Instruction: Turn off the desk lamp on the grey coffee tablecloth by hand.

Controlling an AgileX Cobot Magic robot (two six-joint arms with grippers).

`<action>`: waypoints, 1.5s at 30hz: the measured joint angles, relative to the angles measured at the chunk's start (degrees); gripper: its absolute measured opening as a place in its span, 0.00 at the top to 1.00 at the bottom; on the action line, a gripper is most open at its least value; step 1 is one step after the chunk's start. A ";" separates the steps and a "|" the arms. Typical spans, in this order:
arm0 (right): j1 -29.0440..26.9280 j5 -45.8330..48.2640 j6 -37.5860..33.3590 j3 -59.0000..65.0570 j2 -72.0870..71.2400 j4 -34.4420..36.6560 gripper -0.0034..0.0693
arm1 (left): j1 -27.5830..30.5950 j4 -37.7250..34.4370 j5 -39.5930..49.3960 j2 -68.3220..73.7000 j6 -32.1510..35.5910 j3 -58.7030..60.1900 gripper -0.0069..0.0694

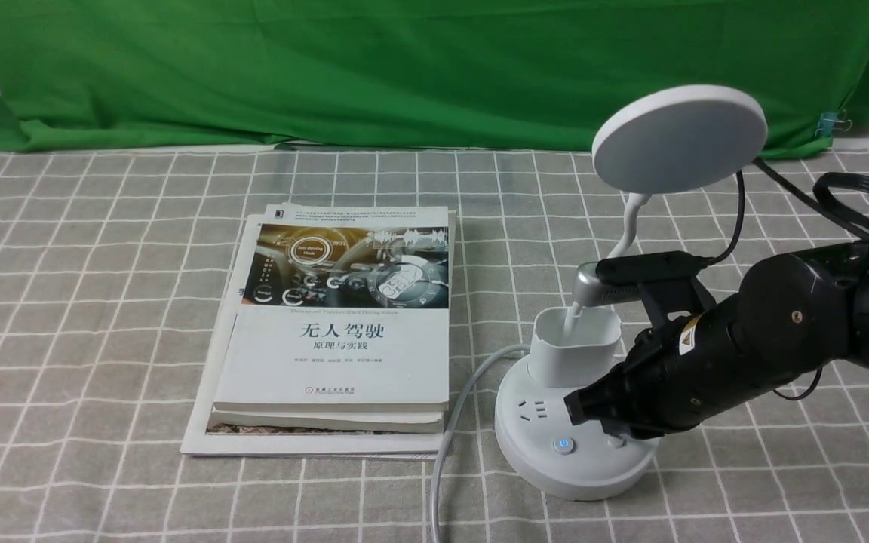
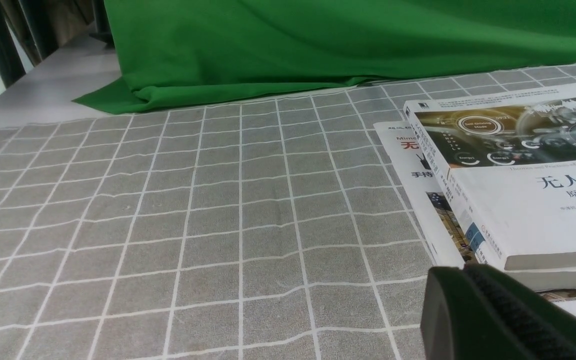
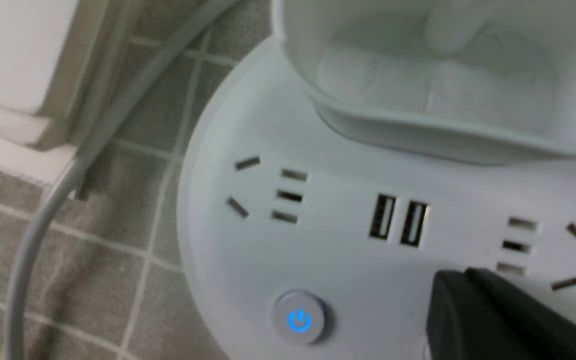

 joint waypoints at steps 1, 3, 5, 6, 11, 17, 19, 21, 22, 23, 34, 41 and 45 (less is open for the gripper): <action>0.00 0.15 0.00 0.00 -0.95 -0.06 0.92 | 0.00 0.00 0.00 0.00 0.00 0.00 0.91; 0.00 -0.32 0.00 0.00 -2.58 -0.17 0.92 | 0.00 0.00 0.00 0.00 0.00 0.00 0.91; 0.00 -0.29 0.00 0.00 -3.05 -0.17 0.92 | 0.00 0.00 0.00 0.00 0.00 0.00 0.91; 0.00 -0.15 0.00 0.00 -3.21 -0.17 0.92 | 0.00 0.00 0.00 0.00 0.00 0.00 0.91; 0.00 2.13 -0.05 0.13 -3.35 -0.40 0.92 | 0.00 0.00 0.00 0.00 0.00 0.00 0.91; -1.45 11.51 -4.55 0.90 -7.59 -3.00 0.92 | 0.00 0.00 0.00 0.00 0.00 0.00 0.91; -4.15 13.66 -7.28 2.03 -9.13 -3.05 0.92 | 0.00 0.00 0.00 0.00 0.00 0.00 0.91; -8.53 14.59 -9.34 4.24 -11.61 -3.13 0.92 | 0.00 0.00 0.00 0.00 0.00 0.00 0.91; -13.65 14.25 -10.70 7.21 -15.08 -2.13 0.92 | 0.00 0.00 0.00 0.00 0.00 0.00 0.91; -14.20 14.15 -10.86 7.56 -15.55 -1.93 0.92 | 0.00 0.00 0.00 0.00 0.00 0.00 0.91; -21.22 -12.37 -38.01 30.61 -50.40 18.72 0.92 | 0.00 0.00 0.00 0.00 0.00 0.00 0.91; -21.15 -18.54 -36.82 35.71 -54.53 19.35 0.92 | 0.00 0.00 0.00 0.00 0.00 0.00 0.91; -21.15 -20.69 -32.65 35.80 -54.53 19.55 0.91 | 0.00 0.00 0.00 0.00 0.00 0.00 0.91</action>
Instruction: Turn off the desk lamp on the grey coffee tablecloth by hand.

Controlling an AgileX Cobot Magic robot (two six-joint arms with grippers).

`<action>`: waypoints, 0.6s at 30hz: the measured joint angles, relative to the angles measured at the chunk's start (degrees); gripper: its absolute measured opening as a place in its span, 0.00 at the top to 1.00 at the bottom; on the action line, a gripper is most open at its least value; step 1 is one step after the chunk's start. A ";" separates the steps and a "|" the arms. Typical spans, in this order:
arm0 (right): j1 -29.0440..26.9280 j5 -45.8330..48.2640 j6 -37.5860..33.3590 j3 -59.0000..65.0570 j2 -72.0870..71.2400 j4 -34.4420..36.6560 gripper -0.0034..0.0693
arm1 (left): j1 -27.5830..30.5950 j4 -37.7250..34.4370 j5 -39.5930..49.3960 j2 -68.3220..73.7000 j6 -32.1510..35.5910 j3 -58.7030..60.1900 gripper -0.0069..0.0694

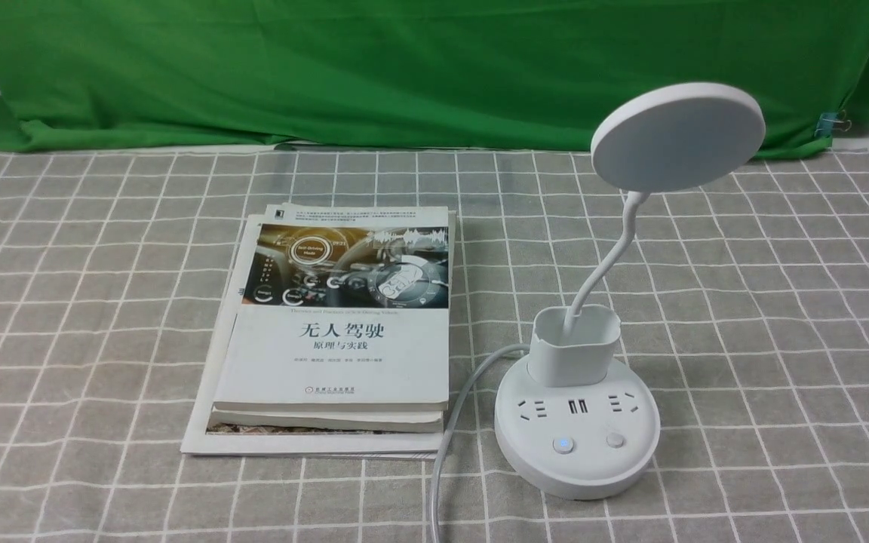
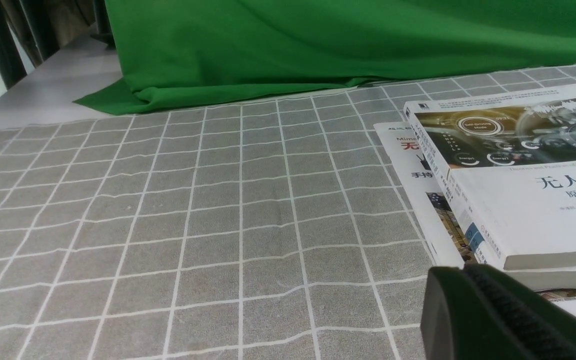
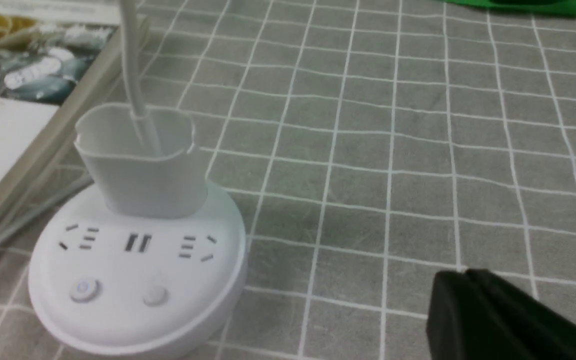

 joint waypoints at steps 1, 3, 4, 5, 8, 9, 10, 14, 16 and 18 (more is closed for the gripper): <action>0.00 -0.73 0.53 0.00 0.00 0.05 0.90 | 0.00 0.00 0.00 0.00 0.00 0.00 0.91; 0.00 -0.94 0.88 0.00 0.00 0.05 0.90 | 0.00 0.00 0.00 0.00 0.00 0.00 0.91; 0.00 -1.02 1.16 0.05 0.00 0.06 0.90 | 0.00 0.00 0.00 0.00 0.00 0.00 0.91; 0.00 -1.14 1.21 0.05 0.00 0.11 0.89 | 0.00 0.00 0.00 0.00 0.00 0.00 0.91; 0.00 -1.26 1.21 0.05 0.00 0.17 0.88 | 0.00 0.00 0.00 0.00 0.00 0.00 0.91; 0.00 -1.26 1.21 0.05 0.00 0.17 0.88 | 0.00 0.00 0.00 0.00 0.00 0.00 0.91; 0.00 -1.26 1.21 0.05 0.00 0.17 0.87 | 0.00 0.00 0.00 0.00 0.00 0.00 0.91; 0.00 -1.26 1.21 0.05 0.00 0.17 0.86 | 0.00 0.00 0.00 0.00 0.00 0.00 0.91; 0.00 -2.27 1.21 0.53 -0.55 0.17 0.86 | 0.00 0.00 0.00 0.00 0.00 0.00 0.91; -0.06 -5.18 1.17 2.72 -3.16 0.17 0.86 | 0.00 0.00 0.00 0.00 0.00 0.00 0.91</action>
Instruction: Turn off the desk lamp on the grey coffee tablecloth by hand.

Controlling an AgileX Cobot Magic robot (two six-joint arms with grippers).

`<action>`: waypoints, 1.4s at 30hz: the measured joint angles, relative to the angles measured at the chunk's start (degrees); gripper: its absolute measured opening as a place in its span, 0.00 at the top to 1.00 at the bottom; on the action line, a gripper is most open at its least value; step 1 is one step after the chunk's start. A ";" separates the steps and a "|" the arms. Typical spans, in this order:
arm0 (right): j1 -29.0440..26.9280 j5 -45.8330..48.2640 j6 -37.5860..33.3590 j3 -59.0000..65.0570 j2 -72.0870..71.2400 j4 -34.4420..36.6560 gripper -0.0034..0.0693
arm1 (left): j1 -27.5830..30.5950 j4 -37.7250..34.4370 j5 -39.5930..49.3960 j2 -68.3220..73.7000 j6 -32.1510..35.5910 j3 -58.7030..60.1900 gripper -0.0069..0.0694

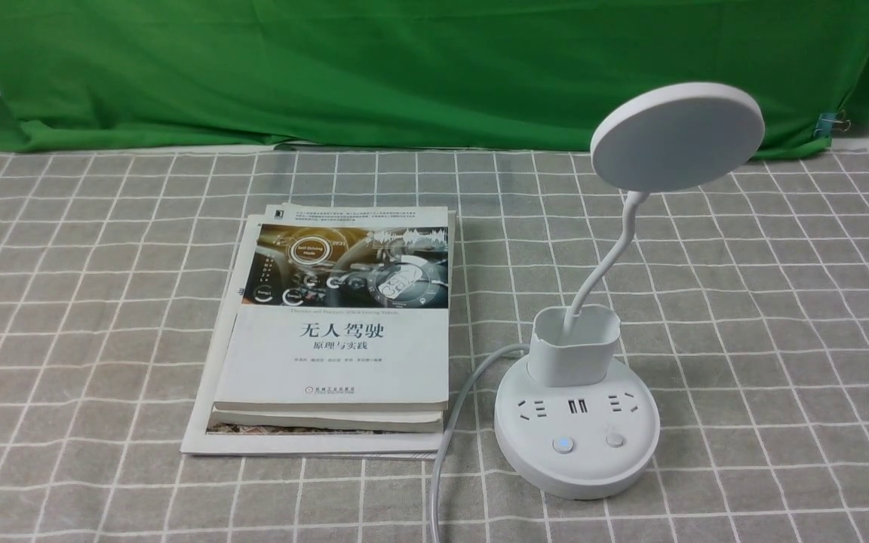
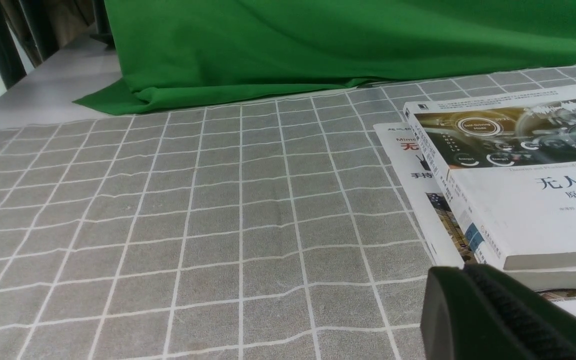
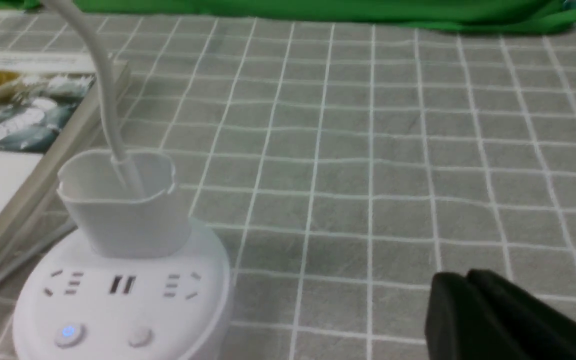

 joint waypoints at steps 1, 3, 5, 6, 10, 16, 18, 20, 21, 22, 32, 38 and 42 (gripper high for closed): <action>-0.30 -2.90 0.00 1.68 -3.01 0.00 0.85 | -0.06 0.00 0.00 0.00 0.00 0.00 0.91; -0.49 -5.81 0.64 4.68 -7.52 0.00 0.85 | -0.07 0.00 0.00 0.00 0.00 0.00 0.91; -0.55 -7.92 1.57 7.31 -12.81 0.00 0.84 | -0.07 0.00 0.00 0.00 0.00 0.00 0.91; -0.55 -9.41 2.07 11.03 -18.08 0.06 0.83 | -0.07 0.00 0.00 0.00 0.00 0.00 0.91; -0.70 -8.52 2.00 15.00 -27.10 -0.04 0.83 | -0.07 0.00 0.00 0.00 0.00 0.00 0.91; -1.94 0.09 -0.87 15.32 -36.31 -8.35 0.83 | -0.07 0.00 0.00 0.00 0.00 0.00 0.91; -2.99 2.93 3.38 15.32 -37.91 -12.27 0.83 | -0.07 0.00 0.08 0.00 0.00 0.00 0.91; -3.84 7.00 8.57 15.32 -38.34 -16.95 0.83 | -0.07 0.00 -0.10 0.00 0.00 0.00 0.91; -4.38 9.35 11.45 15.32 -38.33 -19.29 0.83 | -0.07 0.00 0.17 0.00 0.00 0.00 0.91; -4.49 10.00 12.01 15.32 -38.33 -20.31 0.83 | -0.12 0.00 0.03 0.00 0.00 0.00 0.91; -4.68 10.53 15.64 15.32 -38.33 -23.43 0.83 | -0.13 0.00 0.02 0.00 0.00 0.00 0.91; -4.75 10.62 16.38 15.32 -38.33 -23.92 0.81 | -0.13 0.00 0.02 0.00 0.00 0.00 0.91; -4.75 10.61 16.43 15.32 -38.33 -23.97 0.81 | -0.13 0.00 0.02 0.00 0.00 0.00 0.91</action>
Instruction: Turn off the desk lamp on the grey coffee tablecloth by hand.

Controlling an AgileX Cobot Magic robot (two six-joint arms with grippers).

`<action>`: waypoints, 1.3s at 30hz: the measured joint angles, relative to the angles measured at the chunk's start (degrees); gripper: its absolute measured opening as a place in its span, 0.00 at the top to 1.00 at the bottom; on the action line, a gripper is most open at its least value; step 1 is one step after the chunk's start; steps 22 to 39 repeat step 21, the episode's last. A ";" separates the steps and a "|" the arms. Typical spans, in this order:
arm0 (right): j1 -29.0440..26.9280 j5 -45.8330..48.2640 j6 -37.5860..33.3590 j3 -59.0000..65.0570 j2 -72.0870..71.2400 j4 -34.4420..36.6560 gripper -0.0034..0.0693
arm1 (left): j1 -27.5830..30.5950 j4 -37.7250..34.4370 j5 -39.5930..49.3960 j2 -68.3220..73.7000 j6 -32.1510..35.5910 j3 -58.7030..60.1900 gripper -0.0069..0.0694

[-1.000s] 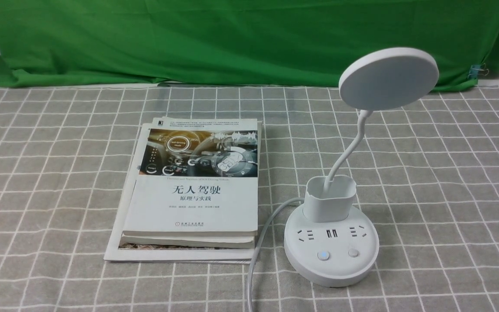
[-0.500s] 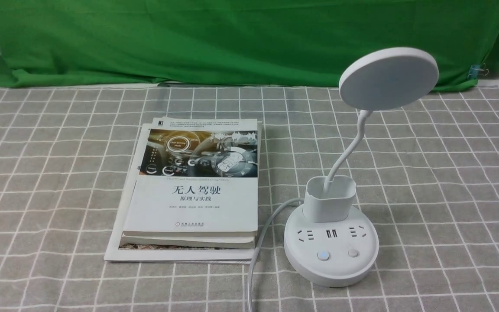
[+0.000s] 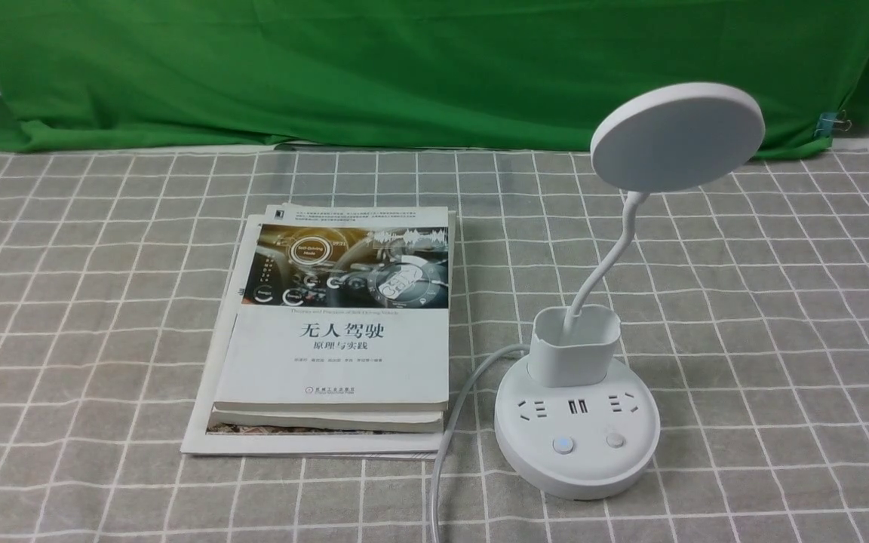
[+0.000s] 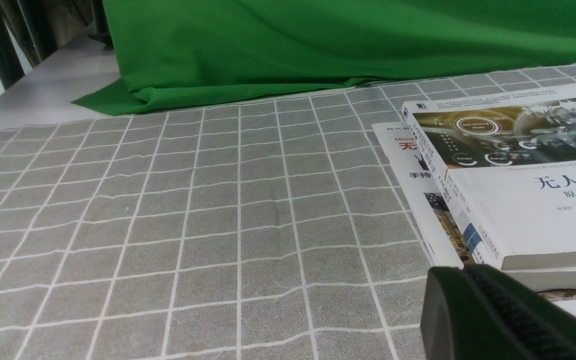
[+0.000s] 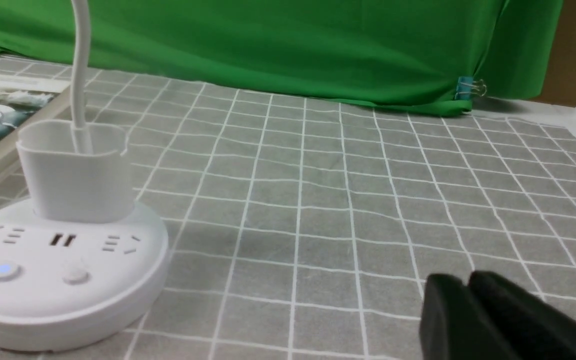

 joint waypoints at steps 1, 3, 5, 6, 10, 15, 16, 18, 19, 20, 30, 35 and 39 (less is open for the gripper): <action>0.00 0.00 0.00 0.00 0.00 0.00 0.81 | 0.00 0.00 0.00 0.00 0.00 0.00 0.91; 0.00 0.00 0.00 0.00 0.00 0.00 0.81 | 0.00 0.00 0.00 0.00 0.00 0.00 0.91; 0.00 0.00 0.00 0.00 0.00 -0.05 0.79 | 0.00 0.00 0.00 0.00 0.00 0.00 0.91; 0.00 0.00 0.00 0.00 0.00 -0.05 0.79 | 0.00 0.00 0.00 0.00 0.00 0.00 0.91; 0.00 0.00 0.07 0.00 0.00 -0.05 0.78 | 0.00 0.00 0.00 0.00 0.00 0.00 0.91; 0.00 0.00 0.00 0.00 0.00 -0.05 0.76 | 0.00 0.00 0.00 0.00 0.00 0.00 0.91; 0.00 0.00 0.00 0.00 0.00 -0.05 0.76 | 0.00 0.00 0.00 0.00 0.00 0.00 0.91; 0.00 0.00 0.00 0.00 0.00 -0.05 0.75 | 0.00 0.00 0.00 0.00 0.00 0.00 0.91; 0.00 0.00 0.00 0.00 0.00 -0.05 0.75 | 0.00 0.00 0.00 0.00 0.00 0.00 0.91; 0.00 0.00 0.00 0.00 0.00 -0.05 0.75 | 0.00 0.00 0.00 0.00 0.00 0.00 0.91; 0.00 0.00 0.00 0.00 0.00 -0.05 0.75 | 0.00 0.00 0.00 0.00 0.00 0.00 0.91; 0.00 0.00 0.00 0.00 0.00 -0.05 0.75 | 0.00 0.00 0.00 0.00 0.00 0.00 0.91; 0.00 0.00 0.00 0.00 0.00 -0.05 0.75 | 0.00 0.00 0.00 0.00 0.00 0.00 0.91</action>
